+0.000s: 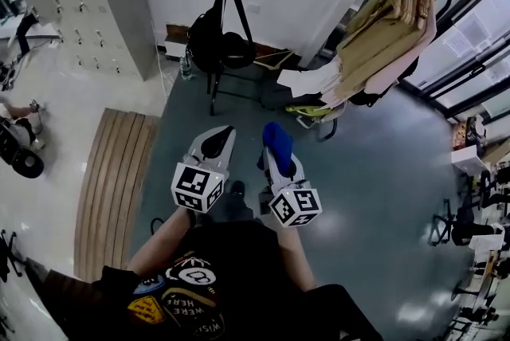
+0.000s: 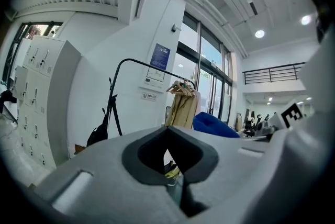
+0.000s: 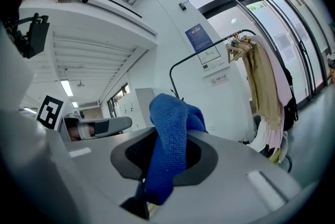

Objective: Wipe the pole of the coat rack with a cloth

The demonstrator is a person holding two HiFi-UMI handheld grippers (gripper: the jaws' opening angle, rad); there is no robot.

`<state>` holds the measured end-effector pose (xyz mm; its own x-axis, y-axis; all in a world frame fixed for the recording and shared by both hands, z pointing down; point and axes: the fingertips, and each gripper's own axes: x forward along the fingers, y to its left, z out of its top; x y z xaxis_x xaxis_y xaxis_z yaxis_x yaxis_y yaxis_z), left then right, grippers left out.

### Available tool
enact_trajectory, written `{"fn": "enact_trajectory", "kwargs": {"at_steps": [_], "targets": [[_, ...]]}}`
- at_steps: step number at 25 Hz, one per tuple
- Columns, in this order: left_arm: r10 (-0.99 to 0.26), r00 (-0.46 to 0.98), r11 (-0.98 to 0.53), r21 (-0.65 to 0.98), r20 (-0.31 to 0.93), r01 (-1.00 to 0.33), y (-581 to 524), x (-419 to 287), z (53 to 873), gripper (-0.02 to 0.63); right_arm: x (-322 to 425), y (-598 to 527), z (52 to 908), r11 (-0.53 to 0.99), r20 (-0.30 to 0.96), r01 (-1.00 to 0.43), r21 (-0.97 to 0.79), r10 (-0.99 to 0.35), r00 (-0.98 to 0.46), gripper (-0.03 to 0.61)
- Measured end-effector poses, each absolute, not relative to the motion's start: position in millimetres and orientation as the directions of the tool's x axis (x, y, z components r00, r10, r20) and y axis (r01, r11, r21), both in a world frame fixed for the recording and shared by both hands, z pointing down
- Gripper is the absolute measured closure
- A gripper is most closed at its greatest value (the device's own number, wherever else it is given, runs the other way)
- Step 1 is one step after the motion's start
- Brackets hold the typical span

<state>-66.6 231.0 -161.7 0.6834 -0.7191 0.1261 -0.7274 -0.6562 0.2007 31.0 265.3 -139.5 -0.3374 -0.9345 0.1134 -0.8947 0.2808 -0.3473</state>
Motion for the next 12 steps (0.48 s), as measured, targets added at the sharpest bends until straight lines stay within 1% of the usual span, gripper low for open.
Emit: {"fn": "enact_trajectory", "kwargs": {"at_steps": [5, 12], "targets": [[-0.731, 0.671, -0.655, 0.151, 0.124, -0.74, 160, -23, -166, 0.609, 70, 189, -141, 0.317, 0.094, -0.88, -0.353, -0.924, -0.371, 0.502], [-0.765, 0.626, -0.613, 0.128, 0.152, -0.78, 79, 9, -151, 0.609, 99, 98, -123, 0.389, 0.124, -0.848, -0.359, -0.881, -0.457, 0.502]]}}
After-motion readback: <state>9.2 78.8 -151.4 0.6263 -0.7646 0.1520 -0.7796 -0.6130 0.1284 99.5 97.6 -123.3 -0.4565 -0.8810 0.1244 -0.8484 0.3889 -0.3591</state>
